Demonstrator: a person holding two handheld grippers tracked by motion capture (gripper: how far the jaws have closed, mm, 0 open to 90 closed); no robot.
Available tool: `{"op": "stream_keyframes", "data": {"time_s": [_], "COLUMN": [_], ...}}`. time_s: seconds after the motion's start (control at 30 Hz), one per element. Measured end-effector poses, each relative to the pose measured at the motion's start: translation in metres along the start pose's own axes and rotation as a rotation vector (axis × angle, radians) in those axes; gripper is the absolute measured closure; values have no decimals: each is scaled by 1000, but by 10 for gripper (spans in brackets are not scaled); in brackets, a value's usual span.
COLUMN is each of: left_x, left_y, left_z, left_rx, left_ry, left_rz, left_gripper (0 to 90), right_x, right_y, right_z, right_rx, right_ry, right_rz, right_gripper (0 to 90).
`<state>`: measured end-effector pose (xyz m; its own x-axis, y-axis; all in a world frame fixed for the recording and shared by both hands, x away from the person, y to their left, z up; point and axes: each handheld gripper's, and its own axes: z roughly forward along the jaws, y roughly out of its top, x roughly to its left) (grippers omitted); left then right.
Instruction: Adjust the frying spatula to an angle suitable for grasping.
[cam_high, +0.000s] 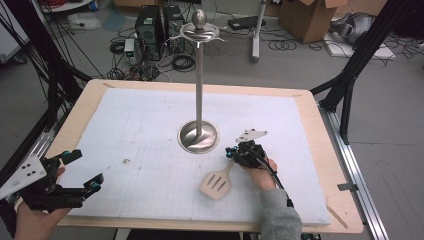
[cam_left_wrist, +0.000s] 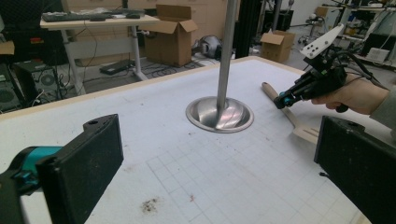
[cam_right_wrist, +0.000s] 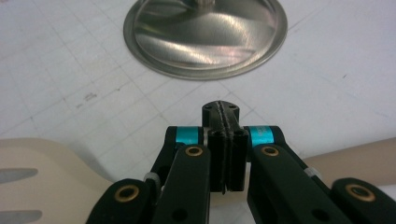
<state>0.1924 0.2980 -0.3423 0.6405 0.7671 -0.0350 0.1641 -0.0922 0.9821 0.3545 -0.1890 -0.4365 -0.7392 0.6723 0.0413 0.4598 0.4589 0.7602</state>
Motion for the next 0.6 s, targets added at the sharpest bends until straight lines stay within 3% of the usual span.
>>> {"op": "stream_keyframes", "data": {"time_s": [0.27,0.6], "left_x": [0,2], "left_y": [-1,-2], "left_z": [1,3], "left_rx": [8,14], "left_ry": [-11,-11], "left_rz": [0,-4], "left_gripper": [17,17], "right_x": [-2,-2], "right_y": [-4,-6], "right_z": [7,3], "right_rx": [62,69], "right_ry": [-4,5], "right_rz": [11,31], "right_gripper": [900,900]}}
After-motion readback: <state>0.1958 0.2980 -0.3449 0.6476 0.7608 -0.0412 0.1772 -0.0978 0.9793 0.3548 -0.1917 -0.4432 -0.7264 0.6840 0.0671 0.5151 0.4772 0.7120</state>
